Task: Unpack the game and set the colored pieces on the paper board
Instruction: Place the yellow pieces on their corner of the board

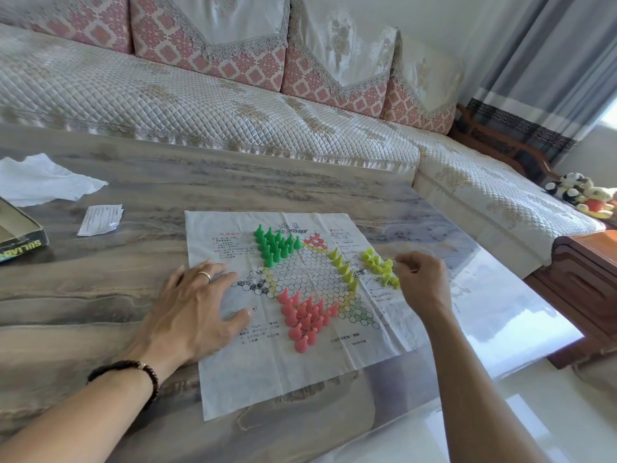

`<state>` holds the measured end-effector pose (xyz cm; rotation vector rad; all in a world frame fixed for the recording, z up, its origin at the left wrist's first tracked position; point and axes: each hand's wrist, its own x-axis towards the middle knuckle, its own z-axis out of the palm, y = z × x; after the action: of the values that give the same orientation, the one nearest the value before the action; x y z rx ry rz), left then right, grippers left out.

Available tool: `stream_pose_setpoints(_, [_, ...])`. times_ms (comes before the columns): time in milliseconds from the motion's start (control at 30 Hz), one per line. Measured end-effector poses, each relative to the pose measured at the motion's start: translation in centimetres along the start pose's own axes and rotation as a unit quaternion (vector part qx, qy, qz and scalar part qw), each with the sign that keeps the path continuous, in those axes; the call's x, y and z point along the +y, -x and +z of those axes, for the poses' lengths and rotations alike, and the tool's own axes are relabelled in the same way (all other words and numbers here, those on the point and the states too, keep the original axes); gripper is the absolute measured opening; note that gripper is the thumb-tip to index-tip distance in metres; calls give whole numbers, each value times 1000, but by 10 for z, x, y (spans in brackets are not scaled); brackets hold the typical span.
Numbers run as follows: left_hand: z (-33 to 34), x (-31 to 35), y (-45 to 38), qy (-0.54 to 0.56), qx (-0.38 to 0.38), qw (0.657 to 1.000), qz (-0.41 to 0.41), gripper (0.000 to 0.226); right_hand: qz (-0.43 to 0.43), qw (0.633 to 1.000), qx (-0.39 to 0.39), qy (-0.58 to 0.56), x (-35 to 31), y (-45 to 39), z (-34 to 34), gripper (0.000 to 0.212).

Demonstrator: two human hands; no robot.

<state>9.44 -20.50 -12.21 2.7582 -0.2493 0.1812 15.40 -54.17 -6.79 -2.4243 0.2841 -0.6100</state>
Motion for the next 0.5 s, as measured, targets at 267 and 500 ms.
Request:
stream_pose_setpoints(267, [-1, 0, 0, -2, -3, 1000, -2, 92, -10, 986, -66, 154, 19, 6, 15, 25])
stream_pose_setpoints(500, [1, 1, 0, -2, -1, 1000, -4, 91, -23, 977, -87, 195, 21, 3, 25, 11])
